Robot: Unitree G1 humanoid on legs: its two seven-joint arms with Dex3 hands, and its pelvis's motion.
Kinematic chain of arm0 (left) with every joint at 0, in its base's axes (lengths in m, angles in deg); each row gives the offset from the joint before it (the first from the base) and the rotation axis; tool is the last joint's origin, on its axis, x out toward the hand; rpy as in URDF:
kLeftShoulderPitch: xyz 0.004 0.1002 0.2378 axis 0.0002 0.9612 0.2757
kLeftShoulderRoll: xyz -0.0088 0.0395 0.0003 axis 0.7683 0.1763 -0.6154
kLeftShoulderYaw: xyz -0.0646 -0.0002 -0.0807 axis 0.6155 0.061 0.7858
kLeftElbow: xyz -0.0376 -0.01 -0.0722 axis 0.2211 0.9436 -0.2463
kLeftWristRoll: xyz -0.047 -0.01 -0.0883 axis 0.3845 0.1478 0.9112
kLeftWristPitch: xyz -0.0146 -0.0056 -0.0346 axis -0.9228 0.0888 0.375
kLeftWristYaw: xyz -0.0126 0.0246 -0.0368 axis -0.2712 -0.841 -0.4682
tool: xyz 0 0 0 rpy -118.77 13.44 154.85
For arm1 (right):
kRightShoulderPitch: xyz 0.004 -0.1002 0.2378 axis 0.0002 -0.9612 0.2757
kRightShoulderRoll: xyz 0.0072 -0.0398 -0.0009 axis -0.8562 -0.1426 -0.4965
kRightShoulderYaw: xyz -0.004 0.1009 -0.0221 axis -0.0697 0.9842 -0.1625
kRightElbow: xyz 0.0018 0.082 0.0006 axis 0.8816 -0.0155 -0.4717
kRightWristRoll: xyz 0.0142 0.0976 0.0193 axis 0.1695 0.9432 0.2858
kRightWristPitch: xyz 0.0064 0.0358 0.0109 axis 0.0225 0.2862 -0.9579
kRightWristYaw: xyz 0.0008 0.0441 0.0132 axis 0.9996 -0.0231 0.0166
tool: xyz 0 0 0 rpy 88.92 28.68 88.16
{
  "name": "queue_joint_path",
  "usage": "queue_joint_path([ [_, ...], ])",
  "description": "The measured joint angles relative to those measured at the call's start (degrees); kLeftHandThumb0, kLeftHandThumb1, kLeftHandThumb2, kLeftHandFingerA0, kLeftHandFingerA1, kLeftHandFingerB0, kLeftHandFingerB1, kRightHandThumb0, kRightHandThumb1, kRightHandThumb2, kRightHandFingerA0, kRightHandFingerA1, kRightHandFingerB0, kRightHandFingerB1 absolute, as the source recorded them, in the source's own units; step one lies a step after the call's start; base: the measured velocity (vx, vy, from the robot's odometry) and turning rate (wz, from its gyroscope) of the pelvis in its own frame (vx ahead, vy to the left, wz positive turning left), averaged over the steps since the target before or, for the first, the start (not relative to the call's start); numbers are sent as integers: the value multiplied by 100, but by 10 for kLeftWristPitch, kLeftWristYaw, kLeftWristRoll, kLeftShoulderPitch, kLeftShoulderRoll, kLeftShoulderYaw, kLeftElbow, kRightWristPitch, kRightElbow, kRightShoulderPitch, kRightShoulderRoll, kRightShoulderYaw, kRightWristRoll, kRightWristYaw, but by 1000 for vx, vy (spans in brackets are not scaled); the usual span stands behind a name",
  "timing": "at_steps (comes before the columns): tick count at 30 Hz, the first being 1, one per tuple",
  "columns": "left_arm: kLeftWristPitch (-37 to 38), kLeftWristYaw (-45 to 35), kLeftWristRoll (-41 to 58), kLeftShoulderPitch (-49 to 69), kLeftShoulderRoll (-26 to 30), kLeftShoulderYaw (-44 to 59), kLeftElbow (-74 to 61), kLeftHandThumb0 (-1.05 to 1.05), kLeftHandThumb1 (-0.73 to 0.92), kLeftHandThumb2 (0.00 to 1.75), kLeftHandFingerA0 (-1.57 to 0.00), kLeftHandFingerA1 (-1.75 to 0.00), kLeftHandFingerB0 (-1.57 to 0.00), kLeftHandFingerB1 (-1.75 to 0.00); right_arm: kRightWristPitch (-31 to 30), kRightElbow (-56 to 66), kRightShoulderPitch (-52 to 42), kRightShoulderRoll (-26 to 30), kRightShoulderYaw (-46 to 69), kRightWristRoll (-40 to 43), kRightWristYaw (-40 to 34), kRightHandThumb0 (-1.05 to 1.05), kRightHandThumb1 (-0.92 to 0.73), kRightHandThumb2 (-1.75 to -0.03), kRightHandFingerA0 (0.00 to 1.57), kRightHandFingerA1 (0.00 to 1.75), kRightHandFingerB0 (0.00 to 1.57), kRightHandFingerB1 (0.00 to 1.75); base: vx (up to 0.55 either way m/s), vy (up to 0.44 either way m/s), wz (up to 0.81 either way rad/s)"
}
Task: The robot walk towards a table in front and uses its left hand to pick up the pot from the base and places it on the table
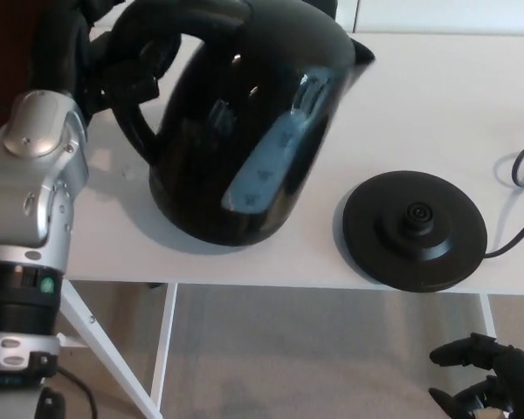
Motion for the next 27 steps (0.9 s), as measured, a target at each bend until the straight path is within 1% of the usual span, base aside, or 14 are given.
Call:
queue_joint_path([
  [3, -1, -29, 2, 0, 12, -13, 0, -85, 48, 61, 0, 0, 0, 0, 0, 0, 1, 0, 0, 0, 0, -91, -30, -100, 66, 94, 48, 84, 0, 0, 0],
  [4, -2, -36, 3, 0, 15, -16, 0, -87, 50, 61, 0, 0, 0, 0, 0, 0, 1, 0, 0, 0, 0, -90, -38, -85, 63, 99, 45, 88, 0, 0, 0],
  [5, -3, -45, 3, 0, 20, -20, 0, -79, 44, 84, 0, 0, 0, -1, 0, 0, 1, 0, 0, 0, 0, -91, -31, -100, 67, 95, 47, 84, 0, 0, 0],
  [13, -5, -130, 11, 0, 55, -41, 3, -79, 45, 83, 0, 0, 0, -1, 0, 1, 2, 0, 0, 1, 0, -89, -30, -100, 66, 93, 47, 83, 0, 0, 0],
  [14, -6, -141, 12, 0, 60, -43, 3, -80, 50, 58, 0, 0, 0, -1, 0, 1, 2, 0, 0, 1, 0, -88, -29, -98, 65, 92, 45, 82, 0, 0, 0],
  [15, -6, -149, 13, 0, 63, -44, 4, -76, 43, 82, 0, 0, 0, -2, 0, 1, 2, 0, 0, 1, 0, -84, -33, -89, 58, 93, 46, 84, 0, 0, 0],
  [22, -16, -216, 26, 0, 94, -47, 14, -75, 42, 76, 0, 0, 0, 0, 0, 3, 4, 0, 3, 2, 0, -84, -32, -89, 60, 94, 48, 86, 0, 0, 0],
  [24, -16, -238, 24, 0, 111, -57, 16, -71, 41, 75, 0, 0, 0, -1, 0, 3, 4, 1, 5, 2, 0, -84, -32, -89, 61, 94, 48, 86, 0, 0, 0],
  [25, -16, -248, 20, 0, 122, -68, 16, -67, 49, 55, 0, 0, 0, 0, 0, 3, 5, 2, 5, 3, 0, -84, -32, -89, 60, 94, 48, 86, 0, 0, 0],
  [26, -16, -253, 16, -1, 130, -77, 16, -65, 40, 73, 0, 0, 0, -1, 0, 2, 5, 2, 6, 3, 0, -85, -32, -89, 61, 95, 48, 87, 0, 0, 0],
  [27, -16, -259, 8, -1, 139, -90, 16, -65, 40, 73, 0, 0, 0, -1, 0, 1, 6, 3, 7, 3, 0, -85, -32, -89, 61, 95, 48, 87, 0, 0, 0],
])
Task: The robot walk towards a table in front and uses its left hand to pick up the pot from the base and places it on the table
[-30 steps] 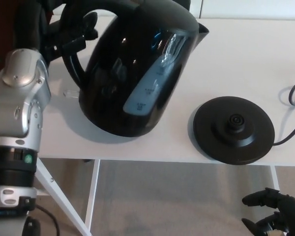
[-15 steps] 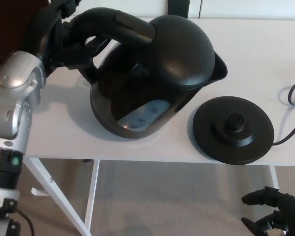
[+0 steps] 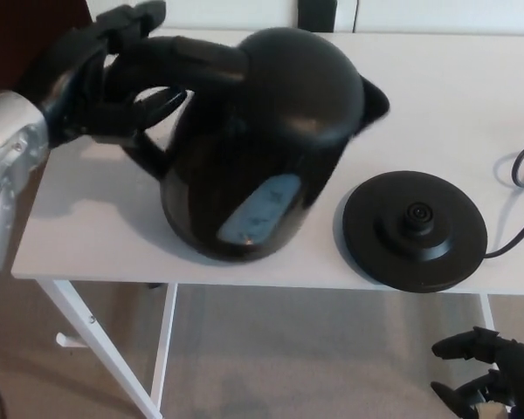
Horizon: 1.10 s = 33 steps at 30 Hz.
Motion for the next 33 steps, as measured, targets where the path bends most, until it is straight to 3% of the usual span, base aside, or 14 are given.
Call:
queue_joint_path([
  [1, 0, -4, -11, -2, 9, -18, 2, -65, 40, 73, 0, 0, 0, -1, 1, -1, 0, 0, 1, 0, 0, -85, -32, -89, 61, 95, 48, 87, 0, 0, 0],
  [3, 0, -9, -23, -4, 16, -39, 5, -60, 47, 54, 0, 0, 0, 0, 2, -2, 1, 0, 1, 1, 0, -85, -31, -91, 61, 94, 48, 86, 0, 0, 0],
  [4, 0, -12, -34, -7, 20, -55, 7, -68, 41, 76, 0, 0, 0, 0, 2, -2, 1, 0, 2, 1, 0, -88, -27, -99, 66, 93, 48, 83, 0, 0, 0],
  [12, 11, -15, -106, -48, 46, -142, 31, -62, 35, 78, 0, -13, 0, -10, 2, 0, 2, 0, 5, 1, 0, -85, -32, -90, 60, 94, 48, 86, 0, 0, 0],
  [13, 14, -14, -113, -51, 47, -148, 33, -75, 42, 54, 0, -14, 0, -9, 2, 0, 3, 0, 5, 1, 0, -88, -27, -100, 66, 94, 50, 85, 0, 0, 0],
  [14, 18, -14, -123, -55, 49, -157, 37, -75, 42, 54, 0, -14, 0, -9, 2, 0, 3, 0, 5, 1, 0, -88, -27, -100, 66, 94, 50, 85, 0, 0, 0],
  [15, 22, -15, -131, -60, 51, -167, 42, -62, 33, 80, 0, -12, 0, -11, 2, 0, 4, 0, 5, 1, 0, -88, -34, -89, 60, 99, 48, 90, 0, 0, 0],
  [19, 31, -22, -159, -72, 59, -193, 57, -74, 31, 72, 0, -10, 0, -1, 7, -3, 10, 1, 6, 2, 0, -89, -33, -90, 60, 99, 48, 90, 0, 0, 0],
  [20, 33, -24, -166, -73, 59, -196, 61, -70, 38, 83, 0, 0, 0, -1, 9, -4, 11, 1, 7, 2, 0, -88, -35, -88, 61, 100, 46, 90, 0, 0, 0],
  [24, 34, -45, -171, -74, 61, -193, 69, -69, 37, 83, 0, 0, 0, -1, 10, -4, 12, 2, 7, 1, 0, -89, -34, -89, 60, 102, 46, 92, 0, 0, 0],
  [25, 34, -51, -170, -74, 61, -191, 70, -87, 46, 57, 0, 0, 0, 0, 11, -4, 13, 2, 7, 1, 0, -89, -29, -100, 65, 94, 49, 84, 0, 0, 0],
  [28, 31, -70, -161, -70, 62, -161, 53, -87, 46, 57, 0, 0, 0, 0, 12, -4, 13, 3, 8, 1, 0, -89, -29, -100, 65, 94, 49, 84, 0, 0, 0],
  [29, 30, -79, -156, -70, 64, -145, 41, -87, 47, 57, 0, 0, 0, 0, 12, -4, 13, 3, 9, 1, 0, -86, -34, -88, 61, 100, 45, 90, 0, 0, 0],
  [33, 23, -103, -127, -66, 67, -80, -2, -87, 47, 57, 0, 0, 0, 0, 14, -8, 13, 3, 11, 2, 0, -86, -34, -88, 61, 100, 45, 90, 0, 0, 0],
])
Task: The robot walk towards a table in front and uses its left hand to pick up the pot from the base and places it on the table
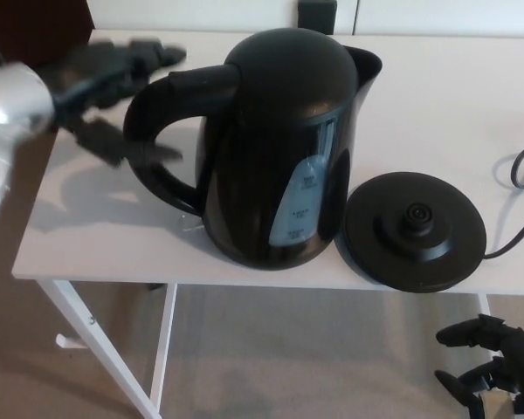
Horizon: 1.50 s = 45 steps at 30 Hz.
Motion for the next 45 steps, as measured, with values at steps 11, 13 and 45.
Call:
queue_joint_path([
  [11, -46, -47, 88, 12, 60, 205, -76, -93, 51, 60, 0, 0, 0, 0, 2, -1, -12, 0, 1, -1, 0, -87, -29, -98, 68, 93, 48, 83, 0, 0, 0],
  [13, -54, -55, 104, 16, 72, 235, -75, -96, 52, 59, 0, 0, 0, 0, 2, 0, -17, 1, 0, -1, 0, -84, -32, -86, 62, 93, 47, 85, 0, 0, 0],
  [45, 48, -42, 134, 646, -137, 418, 76, -93, 78, 112, -7, -11, -9, -16, 22, -64, -60, -1, 24, 8, 0, -105, -73, -67, 36, 93, 32, 83, 0, 0, 0],
])
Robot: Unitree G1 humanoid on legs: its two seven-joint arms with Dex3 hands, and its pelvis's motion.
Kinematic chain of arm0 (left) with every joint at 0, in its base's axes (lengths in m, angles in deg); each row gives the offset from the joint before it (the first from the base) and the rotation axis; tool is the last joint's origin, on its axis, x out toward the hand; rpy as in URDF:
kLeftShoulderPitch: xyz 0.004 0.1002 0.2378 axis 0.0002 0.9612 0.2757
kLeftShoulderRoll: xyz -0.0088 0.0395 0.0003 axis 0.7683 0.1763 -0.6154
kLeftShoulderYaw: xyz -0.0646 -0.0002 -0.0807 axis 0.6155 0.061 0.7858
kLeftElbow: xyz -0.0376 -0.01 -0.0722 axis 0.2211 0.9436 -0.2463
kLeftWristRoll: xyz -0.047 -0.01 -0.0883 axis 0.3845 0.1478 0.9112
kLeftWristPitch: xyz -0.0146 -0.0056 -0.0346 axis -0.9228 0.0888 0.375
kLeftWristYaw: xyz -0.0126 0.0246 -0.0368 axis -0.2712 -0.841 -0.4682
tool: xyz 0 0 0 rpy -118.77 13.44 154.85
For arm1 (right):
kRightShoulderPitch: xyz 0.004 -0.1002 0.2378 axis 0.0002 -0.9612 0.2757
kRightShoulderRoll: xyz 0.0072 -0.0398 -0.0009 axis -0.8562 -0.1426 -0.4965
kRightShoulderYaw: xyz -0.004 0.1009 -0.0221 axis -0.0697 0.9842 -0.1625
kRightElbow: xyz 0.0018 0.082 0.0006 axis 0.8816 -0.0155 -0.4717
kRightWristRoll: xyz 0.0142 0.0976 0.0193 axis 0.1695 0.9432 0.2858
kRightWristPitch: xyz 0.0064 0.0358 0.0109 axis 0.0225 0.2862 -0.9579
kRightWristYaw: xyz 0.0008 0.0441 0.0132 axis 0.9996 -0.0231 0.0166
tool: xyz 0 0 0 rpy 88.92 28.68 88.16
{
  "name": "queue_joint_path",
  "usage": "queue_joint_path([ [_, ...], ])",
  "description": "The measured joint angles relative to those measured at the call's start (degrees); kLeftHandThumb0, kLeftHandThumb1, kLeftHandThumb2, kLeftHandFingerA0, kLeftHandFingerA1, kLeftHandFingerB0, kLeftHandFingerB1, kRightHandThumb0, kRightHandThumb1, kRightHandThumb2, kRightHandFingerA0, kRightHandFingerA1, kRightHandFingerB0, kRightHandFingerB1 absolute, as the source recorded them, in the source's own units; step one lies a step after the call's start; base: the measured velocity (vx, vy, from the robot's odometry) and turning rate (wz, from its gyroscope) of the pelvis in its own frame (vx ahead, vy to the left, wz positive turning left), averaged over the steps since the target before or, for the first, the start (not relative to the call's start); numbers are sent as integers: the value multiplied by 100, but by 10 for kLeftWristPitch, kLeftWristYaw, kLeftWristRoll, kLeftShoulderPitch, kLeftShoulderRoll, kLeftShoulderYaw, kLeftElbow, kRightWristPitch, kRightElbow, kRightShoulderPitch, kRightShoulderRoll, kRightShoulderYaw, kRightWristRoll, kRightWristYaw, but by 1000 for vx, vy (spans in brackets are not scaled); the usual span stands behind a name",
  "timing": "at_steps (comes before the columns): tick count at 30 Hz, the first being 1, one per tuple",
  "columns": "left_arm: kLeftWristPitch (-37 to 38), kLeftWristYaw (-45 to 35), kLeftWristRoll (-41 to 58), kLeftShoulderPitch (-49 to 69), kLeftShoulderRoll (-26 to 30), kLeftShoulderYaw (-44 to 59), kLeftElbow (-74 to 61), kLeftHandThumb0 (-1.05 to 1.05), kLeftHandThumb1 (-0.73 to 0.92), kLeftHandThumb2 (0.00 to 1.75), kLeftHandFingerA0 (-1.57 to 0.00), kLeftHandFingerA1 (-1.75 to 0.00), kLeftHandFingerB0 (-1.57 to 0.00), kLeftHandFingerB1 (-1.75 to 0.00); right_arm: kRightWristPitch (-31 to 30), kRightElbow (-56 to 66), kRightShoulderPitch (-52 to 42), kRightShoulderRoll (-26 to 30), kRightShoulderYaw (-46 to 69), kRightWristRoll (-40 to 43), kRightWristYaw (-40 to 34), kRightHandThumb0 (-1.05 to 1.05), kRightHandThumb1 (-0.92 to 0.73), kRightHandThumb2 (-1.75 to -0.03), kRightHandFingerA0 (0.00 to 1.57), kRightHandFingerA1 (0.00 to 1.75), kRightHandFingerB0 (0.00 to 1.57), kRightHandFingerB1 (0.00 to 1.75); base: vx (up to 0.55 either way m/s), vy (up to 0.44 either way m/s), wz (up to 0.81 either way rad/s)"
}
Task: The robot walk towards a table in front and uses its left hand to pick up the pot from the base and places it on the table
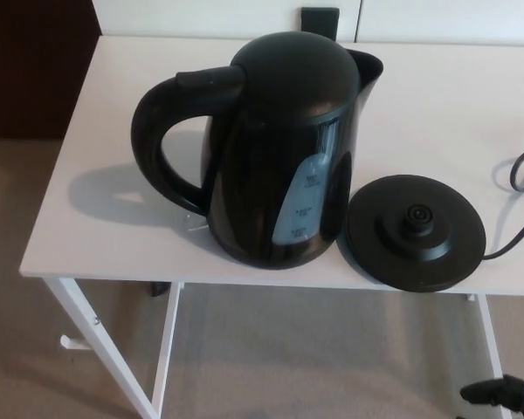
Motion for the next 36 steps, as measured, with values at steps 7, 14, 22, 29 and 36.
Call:
queue_joint_path([
  [7, 60, 44, -41, 4, -32, -83, 71, -86, 80, 113, -7, -25, -7, -20, 18, -21, -16, -2, 12, 10, 3, -105, -54, -107, 24, 84, 16, 77, 0, 0, 0],
  [14, 129, 88, -84, 24, -37, -169, 107, -89, 76, 111, -8, -27, -8, -18, 49, -36, -26, -4, 15, 17, 8, -105, -54, -106, 24, 83, 14, 76, 0, 0, 0],
  [22, 196, 141, -124, 35, -25, -223, 118, -77, 92, 70, -10, -26, -8, -21, 69, -42, -24, -4, 16, 20, 14, -56, -22, -102, 11, 67, 2, 62, 0, 0, 0],
  [29, 268, 199, -166, 34, -3, -264, 126, -76, 92, 70, -10, -27, -8, -21, 88, -44, -14, -4, 23, 27, 20, -105, -58, -120, 35, 86, 12, 73, 0, 0, 0],
  [36, 327, 240, -190, 7, 16, -286, 170, -78, 92, 70, -12, -28, -8, -21, 95, -49, 13, 2, 24, 28, 26, -105, -54, -117, 29, 83, 5, 69, 0, 0, 0],
])
